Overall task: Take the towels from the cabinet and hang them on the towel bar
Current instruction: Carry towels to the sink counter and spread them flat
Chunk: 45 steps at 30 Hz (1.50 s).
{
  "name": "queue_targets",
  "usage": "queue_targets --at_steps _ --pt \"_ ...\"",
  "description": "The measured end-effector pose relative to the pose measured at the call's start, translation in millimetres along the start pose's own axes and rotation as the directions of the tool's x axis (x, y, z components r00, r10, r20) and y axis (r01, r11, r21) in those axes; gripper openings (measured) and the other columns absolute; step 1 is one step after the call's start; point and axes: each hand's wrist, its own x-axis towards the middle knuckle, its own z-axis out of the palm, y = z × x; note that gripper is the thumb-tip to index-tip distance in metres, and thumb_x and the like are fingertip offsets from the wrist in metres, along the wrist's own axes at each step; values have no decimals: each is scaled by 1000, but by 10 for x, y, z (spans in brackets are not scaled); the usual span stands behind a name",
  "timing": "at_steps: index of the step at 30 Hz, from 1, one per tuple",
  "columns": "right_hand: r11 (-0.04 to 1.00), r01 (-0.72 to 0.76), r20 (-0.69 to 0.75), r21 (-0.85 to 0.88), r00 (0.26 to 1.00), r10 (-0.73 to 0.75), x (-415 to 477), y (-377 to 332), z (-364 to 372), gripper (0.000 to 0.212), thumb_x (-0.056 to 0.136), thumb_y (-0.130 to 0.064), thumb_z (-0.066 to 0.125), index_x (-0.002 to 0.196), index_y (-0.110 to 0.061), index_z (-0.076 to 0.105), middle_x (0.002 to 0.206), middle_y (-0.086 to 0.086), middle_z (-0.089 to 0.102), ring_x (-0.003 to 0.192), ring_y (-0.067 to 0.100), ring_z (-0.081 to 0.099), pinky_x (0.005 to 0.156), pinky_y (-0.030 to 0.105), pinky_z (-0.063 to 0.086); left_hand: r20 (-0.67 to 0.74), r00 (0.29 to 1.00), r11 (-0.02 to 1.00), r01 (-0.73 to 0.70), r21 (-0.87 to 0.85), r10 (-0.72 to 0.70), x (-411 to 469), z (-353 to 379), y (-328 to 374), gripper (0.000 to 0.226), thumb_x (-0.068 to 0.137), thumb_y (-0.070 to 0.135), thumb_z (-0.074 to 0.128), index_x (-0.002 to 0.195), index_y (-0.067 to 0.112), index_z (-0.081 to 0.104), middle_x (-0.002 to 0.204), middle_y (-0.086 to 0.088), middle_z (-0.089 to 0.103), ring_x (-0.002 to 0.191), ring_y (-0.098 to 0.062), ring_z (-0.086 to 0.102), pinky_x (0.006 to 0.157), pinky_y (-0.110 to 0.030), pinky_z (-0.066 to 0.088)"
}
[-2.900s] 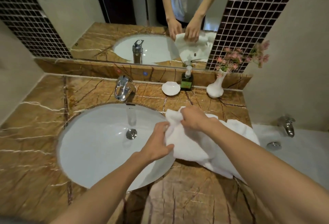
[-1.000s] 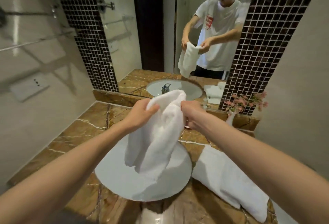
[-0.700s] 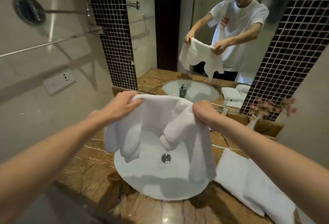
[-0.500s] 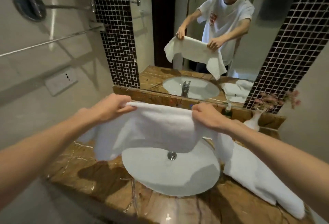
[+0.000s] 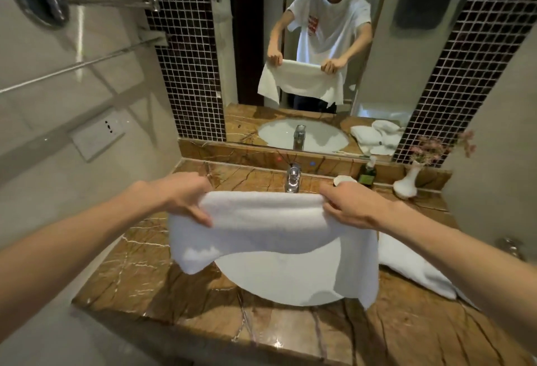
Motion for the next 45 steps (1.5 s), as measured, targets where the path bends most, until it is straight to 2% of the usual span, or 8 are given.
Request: queue_targets --at_steps 8,12,17,21,27,31,40,45 --pt "998 -52 131 27 990 48 -153 39 200 8 91 -16 40 92 -21 34 92 8 61 76 27 51 62 35 37 -262 961 994 -101 -51 85 -67 195 -20 66 57 95 30 69 31 42 67 16 49 63 -8 47 55 -22 33" --pt "995 -40 74 88 997 34 -195 46 296 13 97 -24 42 86 -21 36 72 -7 45 68 21 46 58 34 34 -244 969 997 -59 -42 47 -134 239 -5 66 51 99 16 61 38 38 62 23 44 58 7 43 52 -13 28" --pt "978 -48 143 202 990 19 -150 43 374 48 86 -52 59 59 -18 38 56 -4 38 51 12 31 52 32 24 -233 972 998 -55 -41 44 -187 450 -156 72 64 91 34 80 27 63 76 11 64 67 -9 58 61 -30 48" --pt "956 -147 203 254 974 96 -145 -39 459 51 82 -59 61 58 -19 37 55 -2 37 52 15 32 53 34 21 -236 970 998 -62 -32 52 -205 585 -264 37 79 60 61 81 23 63 75 8 64 65 -12 57 60 -27 46" --pt "937 -240 298 255 941 160 -164 -140 583 35 75 -47 74 76 -17 55 70 -4 53 65 16 47 55 32 33 -257 965 996 -69 -48 54 -156 776 -471 30 80 55 62 75 26 57 69 8 62 62 -14 58 59 -33 50" --pt "946 -275 286 174 933 219 -176 -120 702 16 77 -24 69 89 -17 60 92 2 64 84 22 57 73 39 51 -238 971 998 -30 -50 17 -165 832 -628 22 75 36 71 75 25 52 69 3 61 64 -21 56 60 -38 49" --pt "941 -334 162 44 932 324 -189 -216 721 22 82 -7 56 95 -24 55 101 1 63 88 20 56 70 34 48 -71 997 999 -11 32 14 -134 923 -689 22 74 20 69 79 24 47 82 8 53 79 -16 51 69 -35 45" --pt "942 -333 81 -50 938 336 -186 -254 732 24 87 -5 51 104 -22 51 106 1 54 86 22 55 62 29 40 -133 988 970 107 219 -79 -153 1033 -747 26 80 7 57 91 26 45 90 6 52 84 -18 53 69 -36 49"
